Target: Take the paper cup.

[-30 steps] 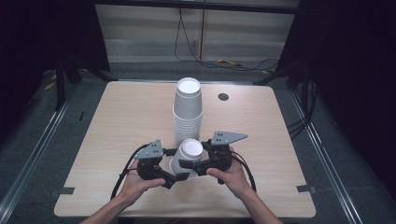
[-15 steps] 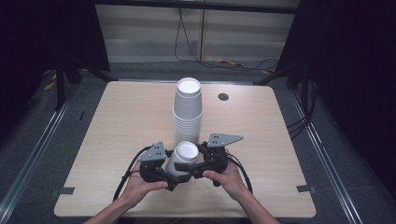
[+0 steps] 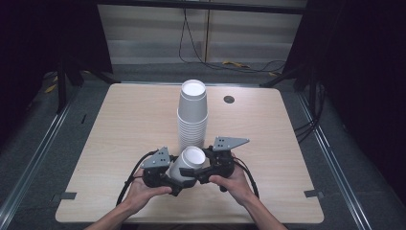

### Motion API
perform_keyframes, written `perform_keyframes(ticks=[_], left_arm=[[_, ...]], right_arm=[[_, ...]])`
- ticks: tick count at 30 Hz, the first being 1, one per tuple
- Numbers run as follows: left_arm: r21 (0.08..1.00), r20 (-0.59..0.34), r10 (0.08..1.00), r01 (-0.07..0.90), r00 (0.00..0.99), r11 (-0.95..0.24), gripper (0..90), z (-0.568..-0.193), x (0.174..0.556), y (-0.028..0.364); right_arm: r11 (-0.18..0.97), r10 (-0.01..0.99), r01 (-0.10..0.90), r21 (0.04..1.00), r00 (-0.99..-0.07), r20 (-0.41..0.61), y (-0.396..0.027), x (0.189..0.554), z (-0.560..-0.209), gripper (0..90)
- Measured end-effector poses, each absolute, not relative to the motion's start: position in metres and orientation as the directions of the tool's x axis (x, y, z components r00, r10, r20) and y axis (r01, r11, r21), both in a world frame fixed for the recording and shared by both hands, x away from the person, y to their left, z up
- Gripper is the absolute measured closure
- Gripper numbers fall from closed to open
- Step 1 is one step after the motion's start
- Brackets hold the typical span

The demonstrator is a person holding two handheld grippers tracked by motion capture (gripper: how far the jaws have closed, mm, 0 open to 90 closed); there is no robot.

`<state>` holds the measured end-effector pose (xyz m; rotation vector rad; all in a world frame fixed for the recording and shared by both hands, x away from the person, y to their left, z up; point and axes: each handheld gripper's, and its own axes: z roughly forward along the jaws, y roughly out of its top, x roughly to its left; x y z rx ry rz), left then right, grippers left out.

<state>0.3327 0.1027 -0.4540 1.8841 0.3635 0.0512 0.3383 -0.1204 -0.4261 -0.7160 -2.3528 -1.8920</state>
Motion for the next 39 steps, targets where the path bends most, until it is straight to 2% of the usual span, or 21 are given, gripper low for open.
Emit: perform_keyframes(ticks=[7, 21, 28, 39], left_arm=[[0.926, -0.139, 0.276, 0.223, 0.951, -0.303, 14.5, -0.453, 0.333, 0.105], [0.907, -0.147, 0.269, 0.238, 0.952, -0.348, 14.6, -0.452, 0.336, 0.109], [0.894, -0.171, 0.281, 0.269, 0.944, -0.357, 14.6, -0.450, 0.338, 0.113], [0.871, -0.162, 0.275, 0.268, 0.948, -0.412, 14.6, -0.451, 0.338, 0.112]], right_arm=[[0.168, 0.326, 0.388, 0.906, -0.889, 0.320, -0.119, 0.338, -0.427, 14.1], [0.133, 0.345, 0.379, 0.916, -0.884, 0.316, -0.132, 0.340, -0.416, 13.8], [0.147, 0.332, 0.374, 0.916, -0.891, 0.311, -0.138, 0.341, -0.412, 13.7], [0.171, 0.348, 0.384, 0.907, -0.885, 0.309, -0.148, 0.340, -0.411, 13.6]])
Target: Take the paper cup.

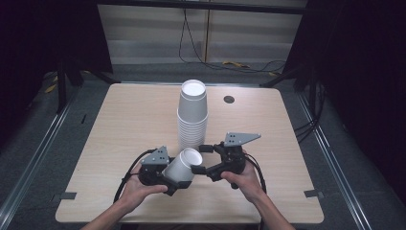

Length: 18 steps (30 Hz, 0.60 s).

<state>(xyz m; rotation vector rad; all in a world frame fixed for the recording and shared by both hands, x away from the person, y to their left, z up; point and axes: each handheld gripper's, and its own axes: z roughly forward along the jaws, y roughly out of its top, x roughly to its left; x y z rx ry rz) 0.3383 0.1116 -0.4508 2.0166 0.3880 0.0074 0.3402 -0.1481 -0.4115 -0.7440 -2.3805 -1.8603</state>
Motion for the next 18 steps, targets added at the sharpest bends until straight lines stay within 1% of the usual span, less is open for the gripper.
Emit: perform_keyframes(ticks=[6, 8, 10, 18], left_arm=[[0.859, -0.173, 0.271, 0.280, 0.947, -0.429, 14.6, -0.4508, 0.3397, 0.1125], [0.853, -0.172, 0.263, 0.277, 0.949, -0.442, 14.6, -0.4490, 0.3397, 0.1120], [0.851, -0.154, 0.255, 0.259, 0.955, -0.456, 14.6, -0.4461, 0.3394, 0.1113], [0.842, -0.141, 0.261, 0.255, 0.955, -0.475, 14.8, -0.4425, 0.3408, 0.1142]], right_arm=[[0.191, 0.348, 0.385, 0.903, -0.887, 0.305, -0.1518, 0.3397, -0.4108, 13.6], [0.205, 0.375, 0.386, 0.900, -0.880, 0.292, -0.1524, 0.3394, -0.4105, 13.6], [0.242, 0.387, 0.384, 0.891, -0.880, 0.274, -0.1528, 0.3400, -0.4111, 13.1], [0.300, 0.375, 0.370, 0.879, -0.893, 0.248, -0.1530, 0.3398, -0.4099, 13.5]])
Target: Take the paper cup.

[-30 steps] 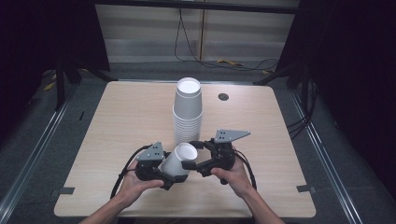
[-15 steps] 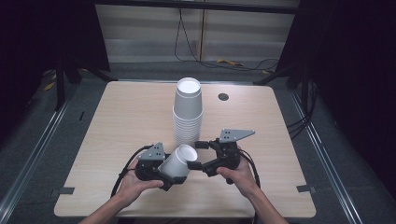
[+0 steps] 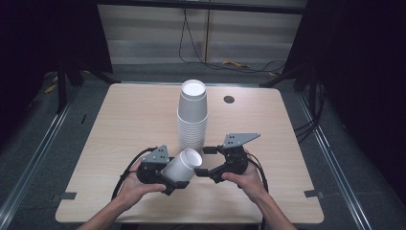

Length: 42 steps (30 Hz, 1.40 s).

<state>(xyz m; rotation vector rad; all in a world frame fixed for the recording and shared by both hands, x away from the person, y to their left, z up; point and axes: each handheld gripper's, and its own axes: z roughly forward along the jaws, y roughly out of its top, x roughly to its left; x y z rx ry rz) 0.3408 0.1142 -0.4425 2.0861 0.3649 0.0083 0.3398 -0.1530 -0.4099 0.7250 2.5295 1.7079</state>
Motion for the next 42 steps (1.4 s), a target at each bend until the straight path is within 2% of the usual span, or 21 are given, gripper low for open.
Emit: perform_keyframes(ticks=[9, 26, 33, 42], left_arm=[[0.827, -0.131, 0.252, 0.246, 0.959, -0.506, 15.0, -0.443, 0.341, 0.114], [0.782, -0.077, 0.248, 0.212, 0.966, -0.586, 15.3, -0.429, 0.349, 0.110], [0.733, -0.040, 0.208, 0.170, 0.977, -0.658, 15.3, -0.427, 0.355, 0.101], [0.669, -0.032, 0.196, 0.167, 0.980, -0.725, 15.2, -0.431, 0.353, 0.094]], right_arm=[[0.377, 0.373, 0.360, 0.853, -0.902, 0.216, -0.149, 0.338, -0.412, 13.5], [0.451, 0.371, 0.356, 0.819, -0.909, 0.191, -0.148, 0.337, -0.414, 15.6], [0.474, 0.385, 0.339, 0.813, -0.910, 0.155, -0.151, 0.337, -0.409, 15.1], [0.536, 0.385, 0.327, 0.778, -0.915, 0.120, -0.151, 0.338, -0.411, 14.4]])
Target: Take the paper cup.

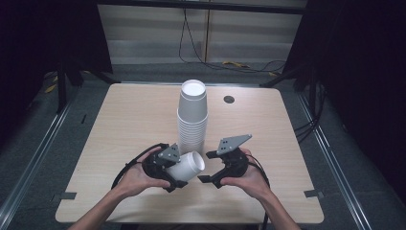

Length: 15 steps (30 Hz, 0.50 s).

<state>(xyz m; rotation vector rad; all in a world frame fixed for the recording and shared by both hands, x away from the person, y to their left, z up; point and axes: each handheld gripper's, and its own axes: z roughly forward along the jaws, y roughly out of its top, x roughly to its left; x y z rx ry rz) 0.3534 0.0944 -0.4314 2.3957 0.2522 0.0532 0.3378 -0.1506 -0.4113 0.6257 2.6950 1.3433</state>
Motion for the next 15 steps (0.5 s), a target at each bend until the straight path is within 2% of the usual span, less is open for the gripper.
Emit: perform_keyframes(ticks=[5, 8, 15], left_arm=[[0.646, -0.045, 0.200, 0.181, 0.979, -0.741, 15.2, -0.433, 0.351, 0.093], [0.635, -0.062, 0.191, 0.186, 0.980, -0.750, 15.2, -0.434, 0.350, 0.091], [0.592, -0.026, 0.158, 0.143, 0.987, -0.793, 15.2, -0.436, 0.348, 0.088]], right_arm=[[0.594, 0.377, 0.331, 0.733, -0.920, 0.109, -0.148, 0.339, -0.416, 14.6], [0.641, 0.386, 0.320, 0.698, -0.920, 0.067, -0.144, 0.339, -0.419, 16.2], [0.708, 0.355, 0.284, 0.646, -0.934, 0.021, -0.134, 0.337, -0.422, 17.6]])
